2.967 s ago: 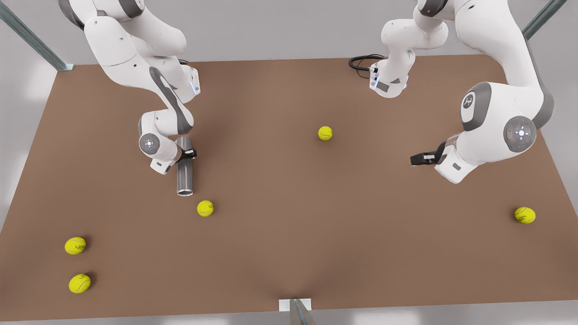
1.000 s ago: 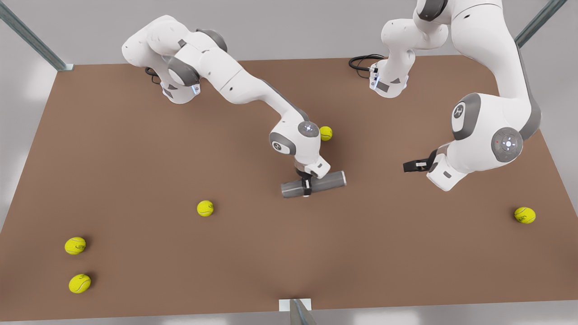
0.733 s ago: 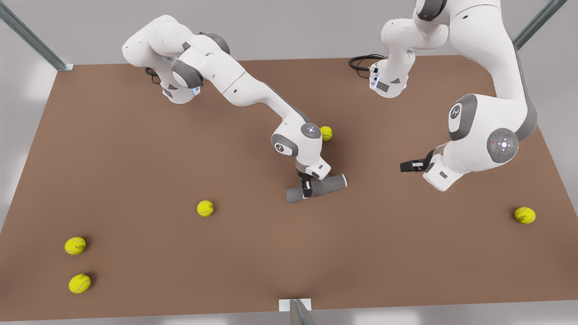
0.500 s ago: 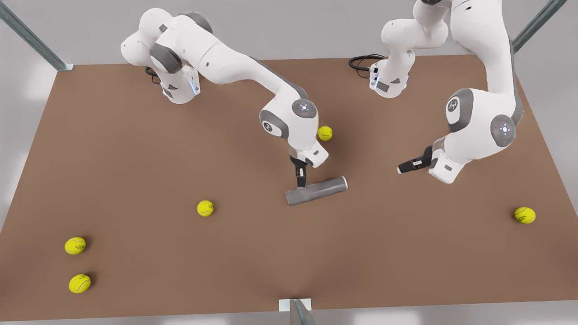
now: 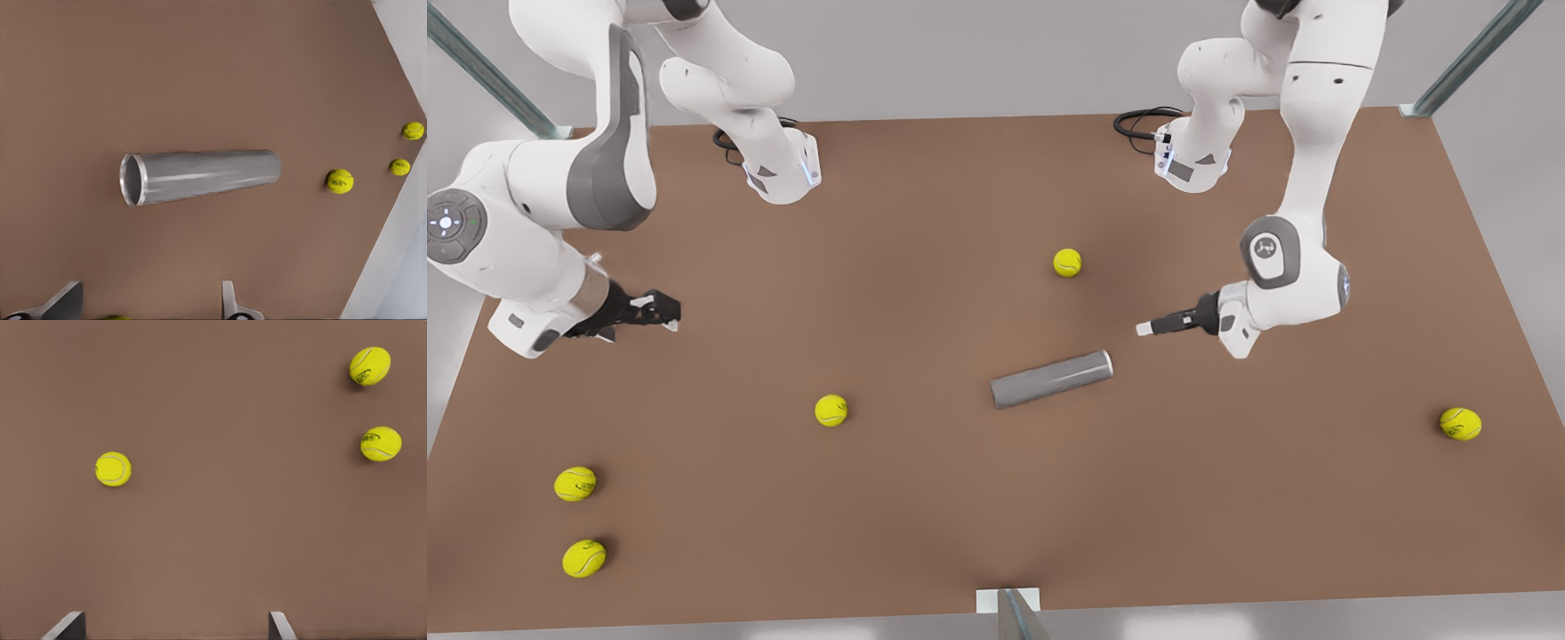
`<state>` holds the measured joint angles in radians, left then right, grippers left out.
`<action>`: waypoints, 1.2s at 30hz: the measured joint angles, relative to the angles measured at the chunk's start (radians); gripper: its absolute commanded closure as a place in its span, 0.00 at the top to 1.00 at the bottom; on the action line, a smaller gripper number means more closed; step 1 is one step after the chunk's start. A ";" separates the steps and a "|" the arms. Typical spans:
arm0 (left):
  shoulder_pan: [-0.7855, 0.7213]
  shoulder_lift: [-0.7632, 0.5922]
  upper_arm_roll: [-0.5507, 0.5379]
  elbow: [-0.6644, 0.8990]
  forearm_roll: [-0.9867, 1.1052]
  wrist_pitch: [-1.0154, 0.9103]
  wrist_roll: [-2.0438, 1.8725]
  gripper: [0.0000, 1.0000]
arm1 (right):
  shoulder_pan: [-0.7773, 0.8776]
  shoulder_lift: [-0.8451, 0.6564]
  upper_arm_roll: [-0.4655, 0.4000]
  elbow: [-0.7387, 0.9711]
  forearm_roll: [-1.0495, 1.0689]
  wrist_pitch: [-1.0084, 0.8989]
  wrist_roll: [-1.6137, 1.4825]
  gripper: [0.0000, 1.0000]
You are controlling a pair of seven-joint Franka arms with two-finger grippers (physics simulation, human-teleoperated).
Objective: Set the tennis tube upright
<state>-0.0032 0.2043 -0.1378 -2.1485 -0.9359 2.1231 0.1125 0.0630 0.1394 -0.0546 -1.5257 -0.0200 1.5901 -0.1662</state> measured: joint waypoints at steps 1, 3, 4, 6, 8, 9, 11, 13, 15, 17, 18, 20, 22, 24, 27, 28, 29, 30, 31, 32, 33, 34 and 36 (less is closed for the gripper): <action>-0.009 0.033 0.000 0.009 -0.021 0.016 0.047 0.99 | -0.001 0.009 0.000 0.017 0.001 -0.031 -0.003 1.00; -0.015 0.098 0.000 0.024 -0.071 0.053 0.138 0.99 | -0.038 0.029 0.001 0.010 0.050 -0.041 -0.003 1.00; -0.022 0.112 0.000 0.033 -0.092 0.069 0.145 0.99 | -0.059 0.027 0.001 0.014 0.053 -0.033 -0.004 1.00; -0.024 0.169 0.000 0.056 -0.137 0.087 0.208 0.99 | -0.048 0.031 0.001 0.016 0.052 0.007 -0.049 1.00; -0.023 0.214 -0.002 0.083 -0.169 0.095 0.238 0.99 | -0.050 0.032 0.001 0.020 0.051 0.023 -0.053 1.00; -0.026 0.234 -0.003 0.088 -0.187 0.096 0.263 0.99 | -0.044 0.032 0.002 0.015 0.052 0.033 -0.053 1.00; -0.024 0.258 -0.032 0.084 -0.240 0.110 0.309 0.99 | -0.039 0.033 0.011 0.009 0.053 0.054 -0.053 1.00; -0.008 0.252 -0.072 0.055 -0.282 0.130 0.322 0.99 | -0.037 0.028 0.013 0.006 0.054 0.052 -0.053 1.00; -0.011 0.267 -0.072 0.043 -0.331 0.135 0.397 0.99 | -0.036 0.042 0.027 0.008 0.052 0.060 -0.050 1.00; -0.017 0.281 -0.074 0.046 -0.367 0.147 0.400 0.99 | -0.042 0.039 0.031 0.008 0.052 0.058 -0.053 1.00; -0.021 0.301 -0.074 0.048 -0.386 0.158 0.433 0.99 | -0.040 0.040 0.032 0.007 0.051 0.057 -0.053 1.00; -0.023 0.319 -0.074 0.052 -0.434 0.159 0.479 0.99 | -0.032 0.046 0.034 0.005 0.051 0.073 -0.049 1.00; -0.024 0.331 -0.074 0.058 -0.468 0.159 0.482 0.99 | -0.020 0.044 0.033 0.007 0.050 0.062 -0.049 1.00; -0.024 0.346 -0.074 0.068 -0.493 0.160 0.488 0.99 | -0.034 0.042 0.033 0.007 0.045 0.060 -0.047 1.00; -0.032 0.366 -0.077 0.078 -0.528 0.158 0.517 0.99 | -0.023 0.044 0.033 0.009 0.034 0.060 -0.041 1.00; -0.032 0.366 -0.086 0.078 -0.542 0.159 0.519 0.99 | -0.023 0.045 0.033 0.009 0.034 0.060 -0.041 1.00; -0.033 0.366 -0.089 0.079 -0.552 0.161 0.520 0.99 | -0.021 0.044 0.033 0.009 0.034 0.060 -0.041 1.00; -0.036 0.367 -0.089 0.078 -0.561 0.161 0.520 0.99 | -0.021 0.045 0.033 0.009 0.034 0.062 -0.041 1.00; -0.037 0.366 -0.092 0.078 -0.569 0.161 0.521 0.99 | -0.025 0.045 0.033 0.009 0.034 0.062 -0.042 1.00; -0.041 0.368 -0.094 0.079 -0.578 0.161 0.521 0.99 | -0.026 0.045 0.033 0.009 0.034 0.064 -0.042 1.00; -0.041 0.368 -0.094 0.081 -0.587 0.161 0.521 0.99 | -0.026 0.045 0.033 0.010 0.034 0.065 -0.044 1.00; -0.040 0.368 -0.094 0.084 -0.593 0.160 0.521 0.99 | -0.029 0.045 0.033 0.009 0.034 0.063 -0.049 1.00; -0.040 0.375 -0.096 0.098 -0.606 0.159 0.521 0.99 | -0.037 0.043 0.033 0.009 0.034 0.060 -0.050 1.00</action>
<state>-0.0430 0.5795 -0.2341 -2.0502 -1.5422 2.2826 0.6333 0.0265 0.1822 -0.0215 -1.5171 0.0138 1.6506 -0.2163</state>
